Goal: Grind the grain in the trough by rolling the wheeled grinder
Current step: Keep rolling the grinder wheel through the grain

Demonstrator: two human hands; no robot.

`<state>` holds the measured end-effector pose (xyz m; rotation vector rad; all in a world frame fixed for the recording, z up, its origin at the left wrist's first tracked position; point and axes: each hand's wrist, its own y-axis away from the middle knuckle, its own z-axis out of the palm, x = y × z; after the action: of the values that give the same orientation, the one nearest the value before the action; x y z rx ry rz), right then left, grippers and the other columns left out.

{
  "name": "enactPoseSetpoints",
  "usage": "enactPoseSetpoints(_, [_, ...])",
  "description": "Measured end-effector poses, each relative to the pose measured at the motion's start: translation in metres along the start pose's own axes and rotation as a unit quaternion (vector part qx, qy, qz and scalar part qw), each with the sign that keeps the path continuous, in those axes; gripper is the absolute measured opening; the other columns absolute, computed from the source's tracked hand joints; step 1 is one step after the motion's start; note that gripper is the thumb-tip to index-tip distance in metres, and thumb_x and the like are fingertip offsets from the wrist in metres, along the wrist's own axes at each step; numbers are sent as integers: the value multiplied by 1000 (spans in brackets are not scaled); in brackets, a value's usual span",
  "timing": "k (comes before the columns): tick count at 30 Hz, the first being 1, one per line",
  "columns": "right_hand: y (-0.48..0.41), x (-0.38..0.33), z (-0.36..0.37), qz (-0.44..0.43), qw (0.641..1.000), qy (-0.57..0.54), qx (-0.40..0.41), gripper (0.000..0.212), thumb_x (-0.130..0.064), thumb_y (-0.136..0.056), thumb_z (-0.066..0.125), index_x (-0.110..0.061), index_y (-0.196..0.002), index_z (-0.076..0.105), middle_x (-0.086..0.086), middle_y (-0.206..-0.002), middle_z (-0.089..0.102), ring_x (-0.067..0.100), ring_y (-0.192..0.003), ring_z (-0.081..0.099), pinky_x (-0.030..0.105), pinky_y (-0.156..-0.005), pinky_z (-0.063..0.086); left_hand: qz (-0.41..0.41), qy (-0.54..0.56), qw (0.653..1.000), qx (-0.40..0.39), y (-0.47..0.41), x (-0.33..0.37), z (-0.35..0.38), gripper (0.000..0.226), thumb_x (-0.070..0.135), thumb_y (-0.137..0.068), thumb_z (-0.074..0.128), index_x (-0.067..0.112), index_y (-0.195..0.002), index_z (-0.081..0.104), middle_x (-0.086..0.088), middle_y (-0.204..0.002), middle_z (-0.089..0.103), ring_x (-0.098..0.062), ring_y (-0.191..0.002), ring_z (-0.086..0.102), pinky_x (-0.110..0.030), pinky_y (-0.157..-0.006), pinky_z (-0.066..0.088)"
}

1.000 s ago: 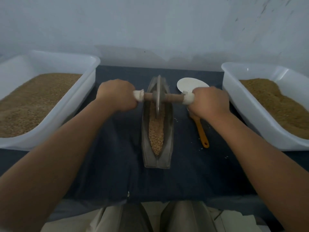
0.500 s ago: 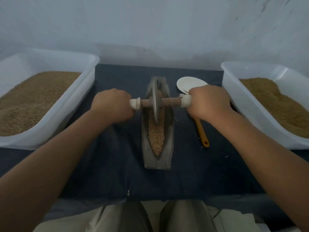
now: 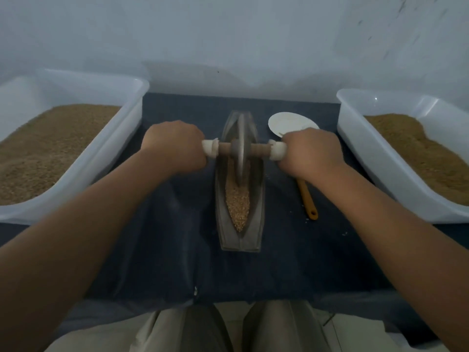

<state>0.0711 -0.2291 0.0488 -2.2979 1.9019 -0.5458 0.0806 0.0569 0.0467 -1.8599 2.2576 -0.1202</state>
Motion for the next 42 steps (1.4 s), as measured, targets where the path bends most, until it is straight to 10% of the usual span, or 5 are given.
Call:
enactPoseSetpoints(6, [-10,-4,-16,16,999,-26,-36,29,-39,-86,66,-21,-67,54,-2,-65,56,23,-60,54,30,-57,43,0,38,999,-25,-10,-1,-3,35,57,-83,57,26,-70,60,6,-72,61,-20,-65,58,-33,-61,45])
enactPoseSetpoints(12, [69,2,-19,-71,996,-2,47,33,-53,-82,63,-29,-65,49,-10,-47,36,11,-40,31,20,-46,17,57,10,997,60,76,-9,4,40,64,-79,57,32,-58,45,13,-50,45,-8,-44,43,-21,-46,25])
enactPoseSetpoints(22, [-21,-1,9,22,998,-65,10,35,-46,-98,51,-21,-78,63,-2,-71,58,26,-71,61,34,-63,44,9,10,1000,-22,-33,3,-12,31,55,-81,57,25,-72,59,3,-78,63,-26,-73,61,-35,-66,45])
enactPoseSetpoints(30, [73,8,2,-42,995,-56,77,35,-65,-79,51,-33,-67,50,-14,-48,33,11,-42,32,18,-46,14,91,-19,995,27,62,-9,-11,31,61,-77,55,33,-63,52,13,-53,49,-7,-47,47,-21,-47,30])
enactPoseSetpoints(42, [-8,5,22,11,996,-44,71,34,-49,-94,59,-24,-71,56,-8,-58,45,22,-57,50,25,-51,24,6,35,998,-57,-7,5,-17,26,50,-75,58,25,-73,62,4,-75,63,-20,-68,60,-33,-63,47])
